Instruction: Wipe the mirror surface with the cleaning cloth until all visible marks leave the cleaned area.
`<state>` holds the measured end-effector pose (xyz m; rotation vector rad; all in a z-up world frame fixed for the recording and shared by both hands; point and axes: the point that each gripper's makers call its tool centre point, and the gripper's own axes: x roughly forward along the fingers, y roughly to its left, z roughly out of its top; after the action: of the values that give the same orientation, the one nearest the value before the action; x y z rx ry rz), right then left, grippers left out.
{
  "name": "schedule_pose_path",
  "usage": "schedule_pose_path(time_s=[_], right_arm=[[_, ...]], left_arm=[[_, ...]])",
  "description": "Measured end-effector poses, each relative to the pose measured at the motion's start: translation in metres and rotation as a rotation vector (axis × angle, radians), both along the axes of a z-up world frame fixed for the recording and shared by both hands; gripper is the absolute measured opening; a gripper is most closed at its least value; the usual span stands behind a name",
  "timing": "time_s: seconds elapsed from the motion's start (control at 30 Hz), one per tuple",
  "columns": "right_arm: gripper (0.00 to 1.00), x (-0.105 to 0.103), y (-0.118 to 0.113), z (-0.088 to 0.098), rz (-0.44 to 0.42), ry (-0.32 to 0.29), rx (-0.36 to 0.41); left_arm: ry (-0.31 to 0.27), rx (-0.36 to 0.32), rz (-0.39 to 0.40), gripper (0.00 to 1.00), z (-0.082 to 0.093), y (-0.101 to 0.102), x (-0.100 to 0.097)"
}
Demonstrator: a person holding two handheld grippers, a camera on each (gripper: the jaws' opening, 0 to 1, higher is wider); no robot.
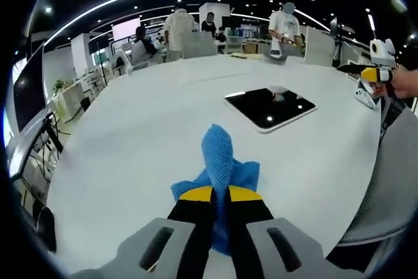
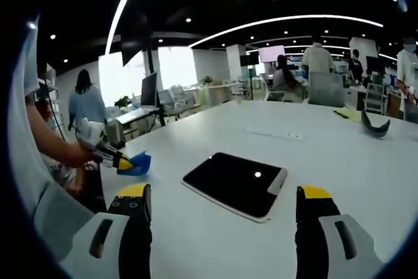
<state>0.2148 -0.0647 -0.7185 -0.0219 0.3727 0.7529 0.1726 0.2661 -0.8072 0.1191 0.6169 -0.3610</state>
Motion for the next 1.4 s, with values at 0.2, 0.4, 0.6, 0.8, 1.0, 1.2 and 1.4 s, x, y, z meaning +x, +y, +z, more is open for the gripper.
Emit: schedule_pose_path(time_s=[0.2,0.4,0.6,0.8,1.0,1.2,1.4], right_arm=[[0.91,0.000,-0.003,-0.004,-0.004,0.008,-0.007],[0.92,0.000,-0.005,-0.005,-0.008,0.014,-0.010],[0.92,0.002,-0.004,-0.004,-0.006,0.011,-0.012],[0.92,0.005,-0.004,-0.006,-0.011,0.016,-0.010],[0.92,0.007,-0.003,-0.008,-0.012,0.019,-0.009],[0.92,0.009,-0.004,-0.010,-0.017,0.024,-0.007],[0.92,0.010,-0.004,-0.011,-0.024,0.024,-0.003]], left_arm=[[-0.018,-0.007,-0.013,0.04,0.008,-0.008,0.012],[-0.033,-0.017,-0.028,0.04,0.013,-0.018,0.024],[-0.045,-0.025,-0.040,0.04,0.018,-0.026,0.038],[-0.062,-0.024,-0.050,0.04,0.024,-0.031,0.054],[-0.073,-0.031,-0.053,0.04,0.027,-0.037,0.068],[-0.082,-0.032,-0.075,0.04,0.028,-0.047,0.082],[-0.086,-0.039,-0.085,0.04,0.027,-0.054,0.091]])
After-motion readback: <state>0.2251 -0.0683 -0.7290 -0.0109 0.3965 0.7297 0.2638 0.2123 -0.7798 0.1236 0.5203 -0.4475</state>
